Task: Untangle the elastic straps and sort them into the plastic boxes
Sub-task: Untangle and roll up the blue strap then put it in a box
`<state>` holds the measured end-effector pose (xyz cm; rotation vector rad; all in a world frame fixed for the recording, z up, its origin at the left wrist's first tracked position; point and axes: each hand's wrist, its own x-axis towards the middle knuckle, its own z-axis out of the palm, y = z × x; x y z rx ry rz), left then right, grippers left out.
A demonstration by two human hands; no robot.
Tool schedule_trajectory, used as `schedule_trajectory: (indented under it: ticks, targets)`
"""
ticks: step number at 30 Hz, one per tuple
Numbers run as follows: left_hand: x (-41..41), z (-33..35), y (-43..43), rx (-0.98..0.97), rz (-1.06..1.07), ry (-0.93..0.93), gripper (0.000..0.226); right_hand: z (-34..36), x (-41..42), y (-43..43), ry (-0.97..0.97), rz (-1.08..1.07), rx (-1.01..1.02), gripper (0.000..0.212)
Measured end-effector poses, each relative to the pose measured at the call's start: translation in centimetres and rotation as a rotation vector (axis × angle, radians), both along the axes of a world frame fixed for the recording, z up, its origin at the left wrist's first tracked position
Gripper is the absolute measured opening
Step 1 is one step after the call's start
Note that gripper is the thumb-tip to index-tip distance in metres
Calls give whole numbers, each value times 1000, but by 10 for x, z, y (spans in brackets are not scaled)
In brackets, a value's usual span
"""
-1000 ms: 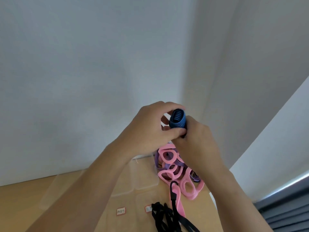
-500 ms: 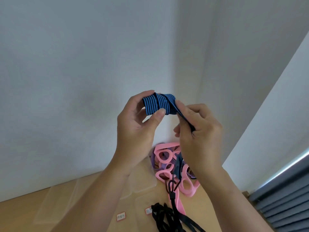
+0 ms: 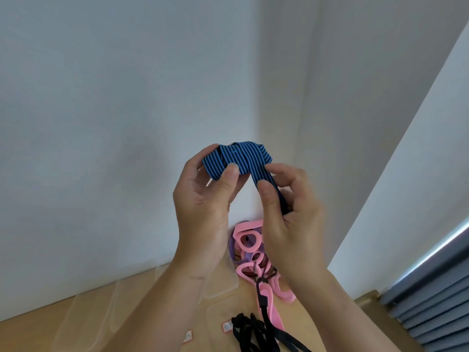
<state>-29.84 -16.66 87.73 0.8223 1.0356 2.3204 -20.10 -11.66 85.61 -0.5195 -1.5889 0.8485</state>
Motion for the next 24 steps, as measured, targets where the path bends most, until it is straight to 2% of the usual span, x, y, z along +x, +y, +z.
schedule_trajectory:
  ticks: [3, 5, 8, 12, 16, 19, 21, 24]
  targets:
    - [1, 9, -4, 18, -147, -132, 38, -1, 1, 3, 22, 77, -171, 29]
    - [0, 14, -6, 3, -226, -201, 32, -3, 3, 8, -38, 88, -166, 26]
    - [-3, 20, -8, -84, -245, -194, 31, -4, 4, 16, -118, 79, -85, 21]
    - [-12, 26, -13, -233, -201, -105, 30, -6, 4, 20, -184, 62, 69, 20]
    - [-18, 25, -21, -357, -294, 36, 24, 0, 7, 28, -305, -20, 247, 40]
    - [-24, 21, -27, -428, -388, 170, 23, 8, 12, 35, -443, 37, 203, 56]
    - [-32, 22, -30, -477, -407, 248, 20, 14, 14, 38, -550, 114, 118, 49]
    - [-44, 24, -33, -598, -413, 416, 8, 18, 16, 40, -615, 102, 124, 18]
